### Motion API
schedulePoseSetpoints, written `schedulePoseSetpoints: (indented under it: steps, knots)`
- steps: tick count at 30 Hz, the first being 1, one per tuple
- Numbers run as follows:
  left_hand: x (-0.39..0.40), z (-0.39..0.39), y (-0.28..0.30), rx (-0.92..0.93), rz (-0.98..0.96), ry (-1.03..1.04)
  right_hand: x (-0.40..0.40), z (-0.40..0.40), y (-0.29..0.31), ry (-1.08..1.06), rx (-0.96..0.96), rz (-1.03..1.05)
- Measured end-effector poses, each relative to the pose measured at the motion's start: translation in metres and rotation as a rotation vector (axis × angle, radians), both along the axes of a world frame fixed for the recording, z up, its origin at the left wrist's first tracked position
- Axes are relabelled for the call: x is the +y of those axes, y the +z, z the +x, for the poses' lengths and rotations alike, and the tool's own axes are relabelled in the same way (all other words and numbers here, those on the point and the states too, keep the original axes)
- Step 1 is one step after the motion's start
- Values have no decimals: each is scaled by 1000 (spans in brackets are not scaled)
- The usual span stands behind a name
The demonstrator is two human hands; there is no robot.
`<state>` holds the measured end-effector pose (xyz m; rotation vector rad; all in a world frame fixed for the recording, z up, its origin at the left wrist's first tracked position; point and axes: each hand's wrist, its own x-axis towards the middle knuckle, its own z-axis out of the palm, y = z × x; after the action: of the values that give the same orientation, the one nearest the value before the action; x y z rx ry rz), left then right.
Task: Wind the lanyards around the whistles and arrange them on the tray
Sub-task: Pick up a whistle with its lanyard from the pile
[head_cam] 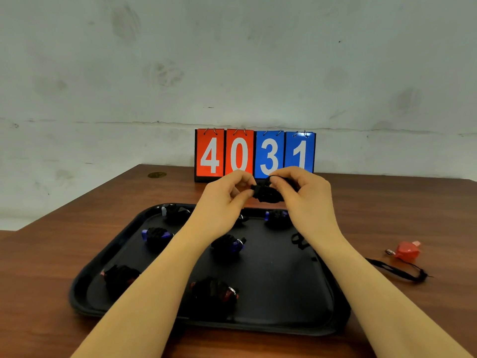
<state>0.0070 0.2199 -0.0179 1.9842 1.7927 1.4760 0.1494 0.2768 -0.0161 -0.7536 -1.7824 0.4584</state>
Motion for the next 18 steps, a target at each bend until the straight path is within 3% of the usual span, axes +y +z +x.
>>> schedulePoseSetpoints:
  steps: [8, 13, 18]
  knots:
    - [-3, 2, 1, 23, -15, -81, 1, 5, 7, 120, 200, -295]
    - [-6, 2, 8, -178, 5, -201, 3, 11, 16, 319, 376, -644]
    - [-6, 3, 11, -416, 39, -273, 5, 8, 13, 415, 359, -753]
